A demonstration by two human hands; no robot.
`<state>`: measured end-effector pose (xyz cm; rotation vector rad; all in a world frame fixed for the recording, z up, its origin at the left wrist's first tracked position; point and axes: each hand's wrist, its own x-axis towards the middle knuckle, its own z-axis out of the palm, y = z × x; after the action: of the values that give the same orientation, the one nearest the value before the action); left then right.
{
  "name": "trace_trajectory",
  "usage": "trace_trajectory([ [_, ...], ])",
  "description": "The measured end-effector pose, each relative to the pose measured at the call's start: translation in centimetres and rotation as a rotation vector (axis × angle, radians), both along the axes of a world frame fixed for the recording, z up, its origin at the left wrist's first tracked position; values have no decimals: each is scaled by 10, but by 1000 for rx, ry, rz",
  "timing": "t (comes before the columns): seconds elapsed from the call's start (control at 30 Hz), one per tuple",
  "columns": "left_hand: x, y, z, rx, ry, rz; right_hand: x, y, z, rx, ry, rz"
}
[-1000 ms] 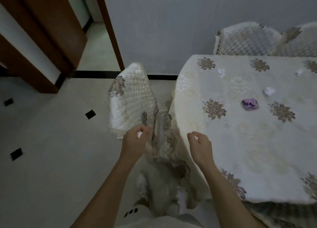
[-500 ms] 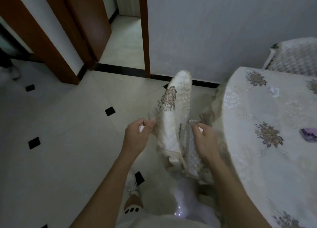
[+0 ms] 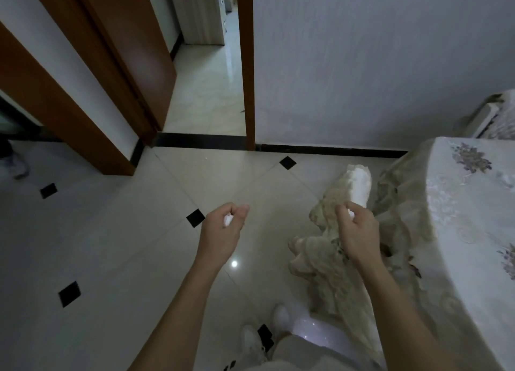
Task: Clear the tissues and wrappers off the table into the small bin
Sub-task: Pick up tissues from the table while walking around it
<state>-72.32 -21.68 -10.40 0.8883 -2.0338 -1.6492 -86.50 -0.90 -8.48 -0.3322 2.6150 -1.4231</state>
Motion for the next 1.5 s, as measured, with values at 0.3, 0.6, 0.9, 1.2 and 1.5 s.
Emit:
trace_trajectory([
  [0.3, -77, -84, 5, 1, -18, -76, -62, -89, -4, -53, -92, -8],
  [0.6, -259, -159, 4, -121, -71, -260, -192, -166, -26, -39, -115, -140],
  [0.9, -414, -181, 14, -116, -78, -460, -311, -175, -10, -44, -94, -324],
  [1.2, -569, -173, 10, -107, -47, -705, -421, -171, -17, -33, -83, -522],
  [1.5, -766, -164, 7, -94, 6, -955, -571, -177, -7, 39, -15, -711],
])
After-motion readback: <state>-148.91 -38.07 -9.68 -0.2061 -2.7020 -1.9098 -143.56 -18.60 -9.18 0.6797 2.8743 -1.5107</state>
